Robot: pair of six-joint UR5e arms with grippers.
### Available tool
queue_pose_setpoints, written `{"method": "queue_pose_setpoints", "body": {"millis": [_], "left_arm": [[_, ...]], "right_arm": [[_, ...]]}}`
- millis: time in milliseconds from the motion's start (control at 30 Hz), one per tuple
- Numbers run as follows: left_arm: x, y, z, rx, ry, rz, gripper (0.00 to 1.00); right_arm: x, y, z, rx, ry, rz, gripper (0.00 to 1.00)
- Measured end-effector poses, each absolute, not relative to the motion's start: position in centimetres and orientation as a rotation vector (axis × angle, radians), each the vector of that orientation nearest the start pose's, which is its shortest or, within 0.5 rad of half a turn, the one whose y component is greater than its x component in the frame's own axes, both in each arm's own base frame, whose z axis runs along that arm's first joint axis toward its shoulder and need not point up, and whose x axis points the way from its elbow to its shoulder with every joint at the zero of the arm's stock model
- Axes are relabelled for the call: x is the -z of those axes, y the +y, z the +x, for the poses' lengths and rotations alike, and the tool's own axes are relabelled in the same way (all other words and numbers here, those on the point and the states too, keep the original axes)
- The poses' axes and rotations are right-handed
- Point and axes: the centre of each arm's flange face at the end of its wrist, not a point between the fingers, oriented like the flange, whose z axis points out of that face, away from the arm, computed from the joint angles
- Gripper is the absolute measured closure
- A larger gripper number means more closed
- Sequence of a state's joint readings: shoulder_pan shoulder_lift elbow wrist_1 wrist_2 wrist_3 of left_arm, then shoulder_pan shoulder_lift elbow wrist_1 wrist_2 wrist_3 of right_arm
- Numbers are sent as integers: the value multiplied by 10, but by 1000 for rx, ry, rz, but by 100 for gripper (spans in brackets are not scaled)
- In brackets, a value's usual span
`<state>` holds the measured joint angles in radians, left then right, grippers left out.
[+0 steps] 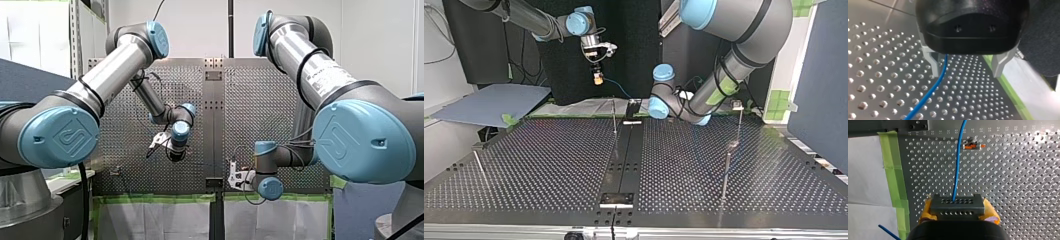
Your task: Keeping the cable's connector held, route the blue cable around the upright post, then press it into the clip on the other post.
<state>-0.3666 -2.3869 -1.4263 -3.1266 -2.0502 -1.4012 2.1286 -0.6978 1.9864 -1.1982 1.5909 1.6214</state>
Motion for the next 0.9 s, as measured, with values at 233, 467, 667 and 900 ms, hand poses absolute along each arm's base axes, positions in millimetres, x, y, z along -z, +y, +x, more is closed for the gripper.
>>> {"method": "queue_pose_setpoints", "body": {"millis": [233, 467, 667, 900], "left_arm": [[-62, -320, 551, -387, 2117, 331, 0], [-58, -342, 545, -297, 2094, 358, 0], [-57, -360, 537, -217, 2093, 389, 0], [-56, -368, 531, -187, 2095, 410, 0]], "right_arm": [[49, -376, 389, -1559, -997, 1664, 100], [49, -375, 390, -1559, -997, 1664, 100], [49, -373, 392, -1560, -987, 1671, 100], [49, -372, 393, -1562, -978, 1673, 100]]}}
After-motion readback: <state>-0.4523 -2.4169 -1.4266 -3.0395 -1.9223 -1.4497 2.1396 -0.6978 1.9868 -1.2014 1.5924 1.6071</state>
